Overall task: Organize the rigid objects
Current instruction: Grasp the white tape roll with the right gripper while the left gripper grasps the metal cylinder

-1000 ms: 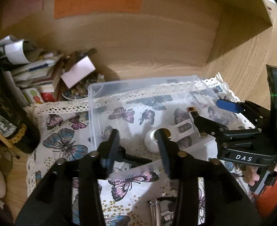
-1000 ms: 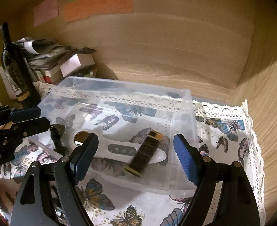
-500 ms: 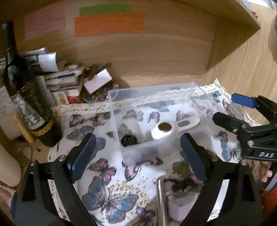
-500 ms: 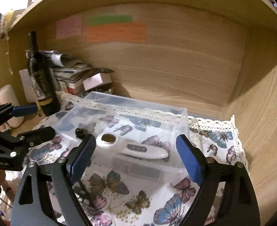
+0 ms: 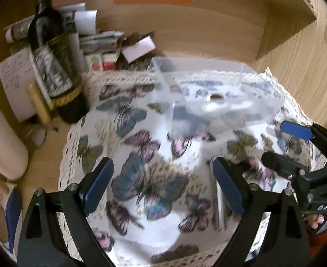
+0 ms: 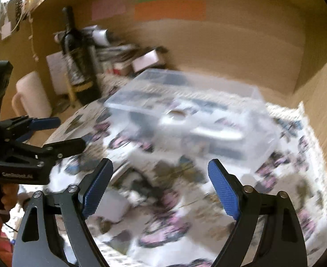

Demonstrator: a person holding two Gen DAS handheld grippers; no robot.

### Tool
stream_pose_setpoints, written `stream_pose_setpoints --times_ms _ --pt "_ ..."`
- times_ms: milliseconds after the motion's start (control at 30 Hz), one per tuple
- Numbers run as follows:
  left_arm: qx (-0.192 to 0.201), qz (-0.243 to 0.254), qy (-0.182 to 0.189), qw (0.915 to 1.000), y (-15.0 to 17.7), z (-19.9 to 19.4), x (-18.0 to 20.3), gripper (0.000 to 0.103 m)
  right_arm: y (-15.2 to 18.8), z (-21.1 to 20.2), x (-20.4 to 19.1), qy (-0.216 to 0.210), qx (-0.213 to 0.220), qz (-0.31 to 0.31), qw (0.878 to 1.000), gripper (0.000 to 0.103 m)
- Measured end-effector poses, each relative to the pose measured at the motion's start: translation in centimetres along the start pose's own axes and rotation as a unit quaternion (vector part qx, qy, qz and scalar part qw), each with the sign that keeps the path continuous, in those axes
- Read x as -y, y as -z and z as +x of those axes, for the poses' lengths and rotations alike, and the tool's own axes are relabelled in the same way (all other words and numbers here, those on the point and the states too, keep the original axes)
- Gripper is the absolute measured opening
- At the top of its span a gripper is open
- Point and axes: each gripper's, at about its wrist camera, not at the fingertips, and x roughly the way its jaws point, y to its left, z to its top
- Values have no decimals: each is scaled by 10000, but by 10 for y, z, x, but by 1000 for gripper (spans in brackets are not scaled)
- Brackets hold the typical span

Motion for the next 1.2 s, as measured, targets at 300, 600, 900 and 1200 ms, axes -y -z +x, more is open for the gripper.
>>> stream_pose_setpoints --times_ms 300,600,900,1200 --pt "-14 -53 -119 9999 25 -7 -15 92 28 21 -22 -334 -471 -12 9983 74" --pt "-17 -40 140 9999 26 -6 -8 92 35 26 -26 -355 -623 -79 9974 42" --pt "-505 160 735 9959 24 19 25 60 29 2 5 -22 -210 169 9996 42" --pt "-777 398 740 9934 12 43 54 20 28 -14 29 205 28 425 9989 42"
